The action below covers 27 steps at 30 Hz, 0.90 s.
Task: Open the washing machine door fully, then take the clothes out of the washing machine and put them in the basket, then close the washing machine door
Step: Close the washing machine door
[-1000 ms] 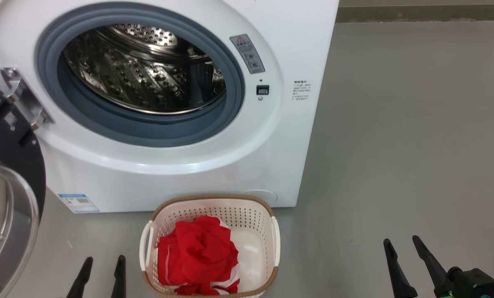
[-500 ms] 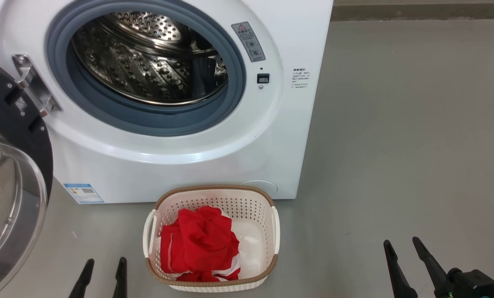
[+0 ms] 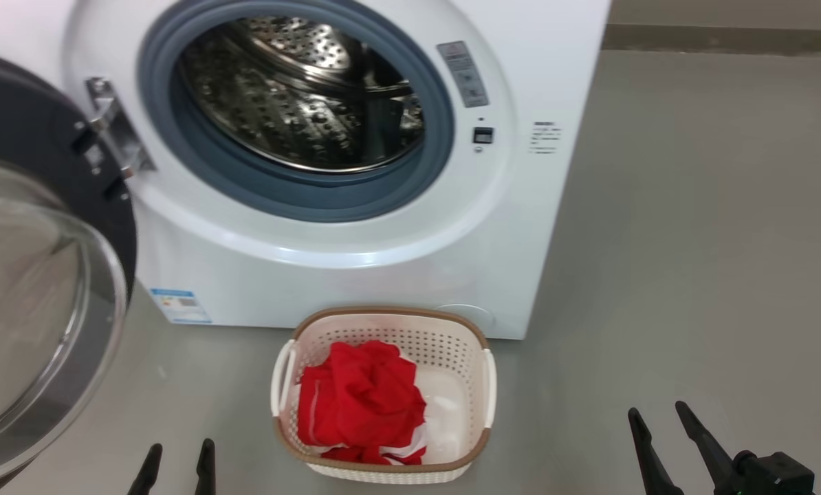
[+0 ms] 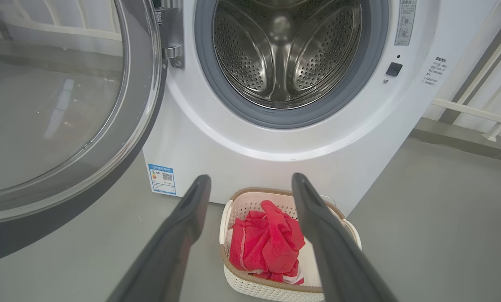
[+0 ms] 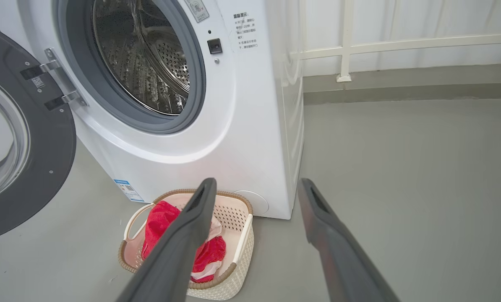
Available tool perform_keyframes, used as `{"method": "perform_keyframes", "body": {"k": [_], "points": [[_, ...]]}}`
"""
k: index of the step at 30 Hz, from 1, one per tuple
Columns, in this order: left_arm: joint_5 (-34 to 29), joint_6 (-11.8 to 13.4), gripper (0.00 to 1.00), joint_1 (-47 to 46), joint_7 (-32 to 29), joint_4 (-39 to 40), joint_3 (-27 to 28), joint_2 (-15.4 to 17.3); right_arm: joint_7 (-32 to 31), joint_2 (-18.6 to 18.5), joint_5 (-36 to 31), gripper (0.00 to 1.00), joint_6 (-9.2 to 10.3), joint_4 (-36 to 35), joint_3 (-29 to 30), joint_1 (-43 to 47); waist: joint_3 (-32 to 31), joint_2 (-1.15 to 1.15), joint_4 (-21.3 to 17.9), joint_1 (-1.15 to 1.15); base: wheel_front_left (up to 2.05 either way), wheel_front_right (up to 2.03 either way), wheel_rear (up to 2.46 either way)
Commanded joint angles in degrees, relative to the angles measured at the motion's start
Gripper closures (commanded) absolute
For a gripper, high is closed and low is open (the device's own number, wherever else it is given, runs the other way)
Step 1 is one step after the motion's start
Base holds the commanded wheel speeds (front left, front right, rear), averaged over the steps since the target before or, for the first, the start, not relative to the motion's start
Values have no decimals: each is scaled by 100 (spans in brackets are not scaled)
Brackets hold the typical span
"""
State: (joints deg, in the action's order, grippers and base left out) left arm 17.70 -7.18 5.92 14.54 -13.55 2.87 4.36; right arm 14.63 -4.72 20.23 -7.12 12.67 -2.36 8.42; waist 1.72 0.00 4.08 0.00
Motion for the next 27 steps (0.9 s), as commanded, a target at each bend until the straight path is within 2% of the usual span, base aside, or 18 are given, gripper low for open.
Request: {"method": "perform_keyframes", "body": {"k": [1,20,27], "points": [[7,-31,0,-88,46,80,220,12,37,-130,26,0,-36,-99,-174,-75,-23,0,293,0,0,0,0],[10,44,0,-71,46,-251,269,-144,37,-437,204,0,-36,280,-921,-621,-129,0,2195,0,0,0,0],[380,286,0,0,46,-55,212,-146,37,-540,248,0,-36,418,-1324,-993,72,0,2450,0,0,0,0]]}}
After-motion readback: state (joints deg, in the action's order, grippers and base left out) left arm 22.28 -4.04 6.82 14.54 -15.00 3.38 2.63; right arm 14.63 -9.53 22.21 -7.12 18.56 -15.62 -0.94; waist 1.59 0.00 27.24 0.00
